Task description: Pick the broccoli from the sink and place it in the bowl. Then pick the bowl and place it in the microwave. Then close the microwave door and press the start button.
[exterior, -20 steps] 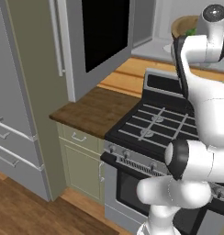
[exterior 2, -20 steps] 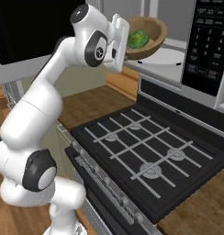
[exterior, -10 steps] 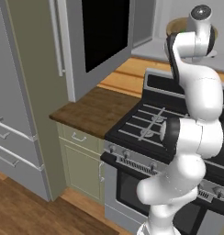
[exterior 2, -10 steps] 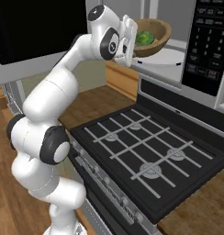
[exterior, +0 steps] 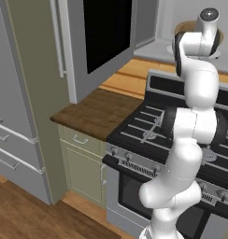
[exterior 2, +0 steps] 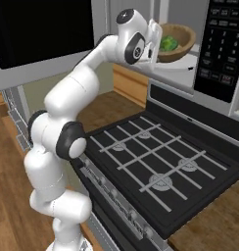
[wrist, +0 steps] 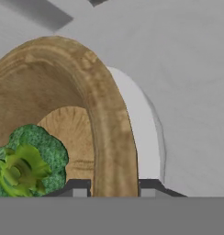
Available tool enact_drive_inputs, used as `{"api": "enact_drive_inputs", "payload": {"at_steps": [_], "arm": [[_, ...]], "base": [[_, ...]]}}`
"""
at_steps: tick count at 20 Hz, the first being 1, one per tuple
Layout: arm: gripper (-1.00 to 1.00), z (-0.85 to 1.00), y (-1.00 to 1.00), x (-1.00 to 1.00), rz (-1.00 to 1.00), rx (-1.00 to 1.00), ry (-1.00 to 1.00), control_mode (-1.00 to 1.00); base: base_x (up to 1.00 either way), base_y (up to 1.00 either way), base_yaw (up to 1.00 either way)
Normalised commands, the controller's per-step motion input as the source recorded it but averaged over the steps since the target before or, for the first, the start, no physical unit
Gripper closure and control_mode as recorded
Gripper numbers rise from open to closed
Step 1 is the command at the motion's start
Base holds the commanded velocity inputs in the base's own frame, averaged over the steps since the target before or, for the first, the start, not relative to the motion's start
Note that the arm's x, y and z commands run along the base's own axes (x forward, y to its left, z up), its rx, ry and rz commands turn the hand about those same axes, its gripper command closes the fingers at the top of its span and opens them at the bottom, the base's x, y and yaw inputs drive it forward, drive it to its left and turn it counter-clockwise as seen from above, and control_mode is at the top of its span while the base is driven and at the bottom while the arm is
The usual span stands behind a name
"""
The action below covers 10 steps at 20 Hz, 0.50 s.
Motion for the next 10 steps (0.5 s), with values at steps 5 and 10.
{"api": "enact_drive_inputs", "payload": {"at_steps": [5, 10], "arm": [[1.00, -0.20, -0.12, 0.35, 0.00, 0.04, 0.00, -1.00], [1.00, -0.22, 0.00, 0.32, 0.00, 0.00, 0.03, -1.00]], "base": [[0.00, 0.00, 0.00], [0.00, 0.00, 0.00]]}}
